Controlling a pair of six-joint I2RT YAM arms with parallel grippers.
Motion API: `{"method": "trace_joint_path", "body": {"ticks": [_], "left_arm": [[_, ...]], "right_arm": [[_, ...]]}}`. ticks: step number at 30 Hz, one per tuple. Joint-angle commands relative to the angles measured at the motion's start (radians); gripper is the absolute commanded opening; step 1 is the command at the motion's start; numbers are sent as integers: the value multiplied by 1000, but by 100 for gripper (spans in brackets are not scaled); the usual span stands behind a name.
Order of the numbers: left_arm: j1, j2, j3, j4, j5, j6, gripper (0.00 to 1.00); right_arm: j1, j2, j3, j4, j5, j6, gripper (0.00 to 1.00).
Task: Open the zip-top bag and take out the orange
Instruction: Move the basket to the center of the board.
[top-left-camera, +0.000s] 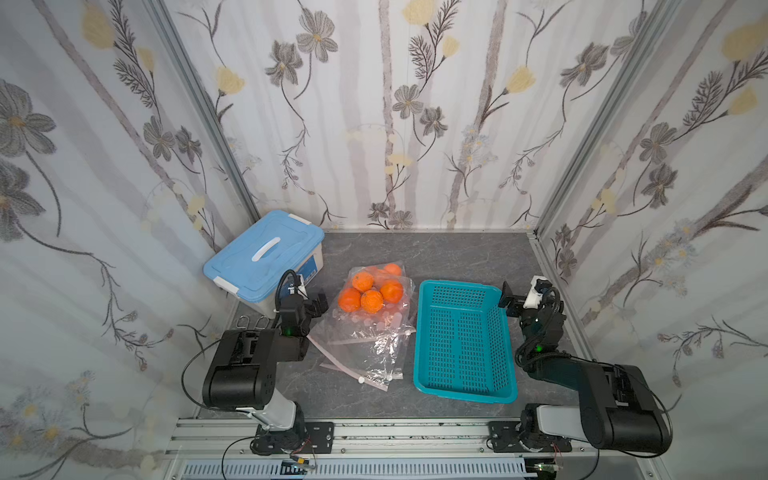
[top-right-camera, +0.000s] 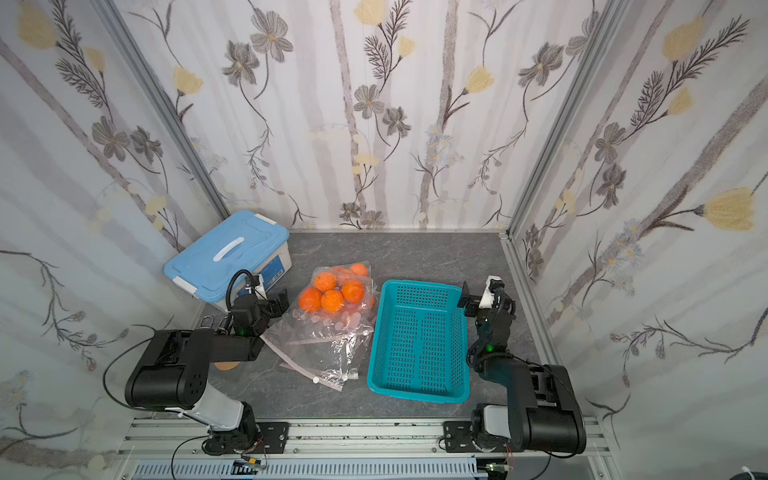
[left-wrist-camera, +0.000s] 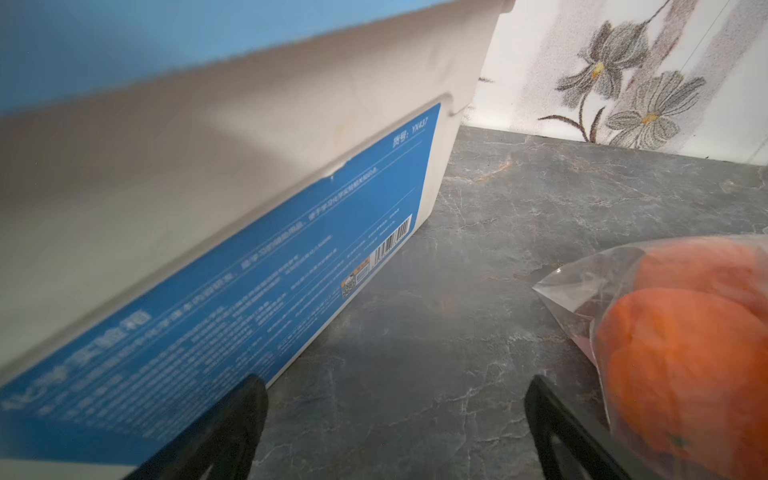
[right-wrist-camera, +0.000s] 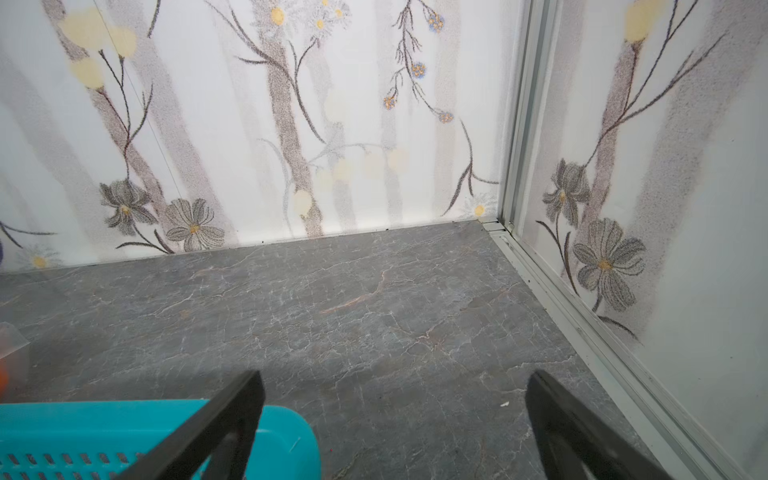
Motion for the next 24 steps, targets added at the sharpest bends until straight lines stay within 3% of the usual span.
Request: {"method": "trace_joint_path", "body": {"ticks": [1, 21, 23, 24], "left_arm": [[1, -1, 2, 9, -5, 9, 100], [2, -1, 2, 8, -5, 9, 100], [-3, -2, -2, 14, -28, 5, 100], [-20, -8, -18, 42, -105, -5, 100]], "right_arm": [[-1, -2, -1, 38, -5, -10, 100], [-3, -1, 4, 32, -9, -8, 100], [-15, 0, 7, 28, -29, 0, 100], [-16, 0, 6, 29, -31, -1, 100]]}}
